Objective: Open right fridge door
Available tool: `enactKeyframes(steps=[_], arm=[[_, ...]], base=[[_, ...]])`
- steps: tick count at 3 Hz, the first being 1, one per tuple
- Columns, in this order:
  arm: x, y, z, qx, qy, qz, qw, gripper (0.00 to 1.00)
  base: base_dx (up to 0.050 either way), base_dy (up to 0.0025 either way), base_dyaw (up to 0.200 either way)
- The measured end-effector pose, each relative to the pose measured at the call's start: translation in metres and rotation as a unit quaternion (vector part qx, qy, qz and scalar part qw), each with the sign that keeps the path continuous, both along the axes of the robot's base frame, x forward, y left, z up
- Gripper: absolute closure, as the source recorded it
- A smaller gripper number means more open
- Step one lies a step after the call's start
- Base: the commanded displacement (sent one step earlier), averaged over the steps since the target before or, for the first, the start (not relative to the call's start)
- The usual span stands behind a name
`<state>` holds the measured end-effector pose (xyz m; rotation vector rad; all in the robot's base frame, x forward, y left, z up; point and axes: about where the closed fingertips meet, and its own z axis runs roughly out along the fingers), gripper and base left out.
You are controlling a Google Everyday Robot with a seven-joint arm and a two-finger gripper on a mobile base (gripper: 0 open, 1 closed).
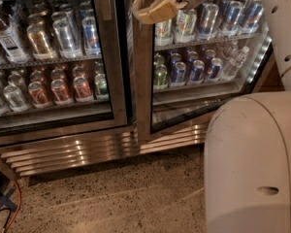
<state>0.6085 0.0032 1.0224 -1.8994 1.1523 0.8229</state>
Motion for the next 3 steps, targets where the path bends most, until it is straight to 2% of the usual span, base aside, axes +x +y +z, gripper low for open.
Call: enactKeyframes(steps=[2, 3], arm=[[0.0, 0.0, 0.0, 0.0, 0.0, 0.0, 1.0, 0.97], [0.0, 0.0, 0.0, 0.0, 0.0, 0.0, 1.0, 0.97]], base=[[-0.05, -0.00002, 0.0], [0.0, 0.0, 0.0]])
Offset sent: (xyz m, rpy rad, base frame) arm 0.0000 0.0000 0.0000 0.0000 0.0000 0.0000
